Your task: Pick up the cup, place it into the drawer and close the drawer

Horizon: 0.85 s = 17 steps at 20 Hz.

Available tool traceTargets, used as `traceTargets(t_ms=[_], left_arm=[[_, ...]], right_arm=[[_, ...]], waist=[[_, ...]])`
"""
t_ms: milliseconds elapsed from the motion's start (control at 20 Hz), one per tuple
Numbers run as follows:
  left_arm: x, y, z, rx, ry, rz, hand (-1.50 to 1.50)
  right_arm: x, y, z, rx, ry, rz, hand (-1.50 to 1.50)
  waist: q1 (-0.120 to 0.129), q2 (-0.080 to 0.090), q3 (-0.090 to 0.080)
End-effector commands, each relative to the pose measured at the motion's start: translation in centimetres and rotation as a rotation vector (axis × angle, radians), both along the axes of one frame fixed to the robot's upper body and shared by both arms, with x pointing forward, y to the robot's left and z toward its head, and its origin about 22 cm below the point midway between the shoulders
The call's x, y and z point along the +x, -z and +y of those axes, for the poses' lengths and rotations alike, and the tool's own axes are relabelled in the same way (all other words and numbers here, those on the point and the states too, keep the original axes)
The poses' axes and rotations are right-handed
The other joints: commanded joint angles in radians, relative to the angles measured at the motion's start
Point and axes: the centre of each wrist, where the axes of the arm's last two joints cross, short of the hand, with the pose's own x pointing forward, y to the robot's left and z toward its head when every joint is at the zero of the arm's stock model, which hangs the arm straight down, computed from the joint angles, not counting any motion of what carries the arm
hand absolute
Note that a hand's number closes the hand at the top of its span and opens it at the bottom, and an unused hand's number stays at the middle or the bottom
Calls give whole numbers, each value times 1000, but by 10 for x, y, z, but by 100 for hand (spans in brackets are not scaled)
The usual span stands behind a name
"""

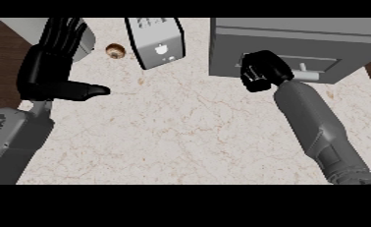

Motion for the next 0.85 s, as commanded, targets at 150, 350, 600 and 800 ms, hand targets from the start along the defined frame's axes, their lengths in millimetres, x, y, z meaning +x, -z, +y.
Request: traceTargets(t_ms=[150,350,600,800], left_arm=[[0,5,6,-17,34,5,-150],[-6,12,-9,-19,80,-9,-150],[-4,11,-4,-31,78,10,-150],[-2,20,-12,-24,81,7,-150]], right_arm=[[21,-38,-37,6,107,12,150],[22,-47,-52,85,131,-7,150],[23,-50,-53,99,136,-23,150],[22,-47,-56,116,116,-26,150]], waist=[[24,37,6],[45,40,7],[52,41,7],[38,47,6]])
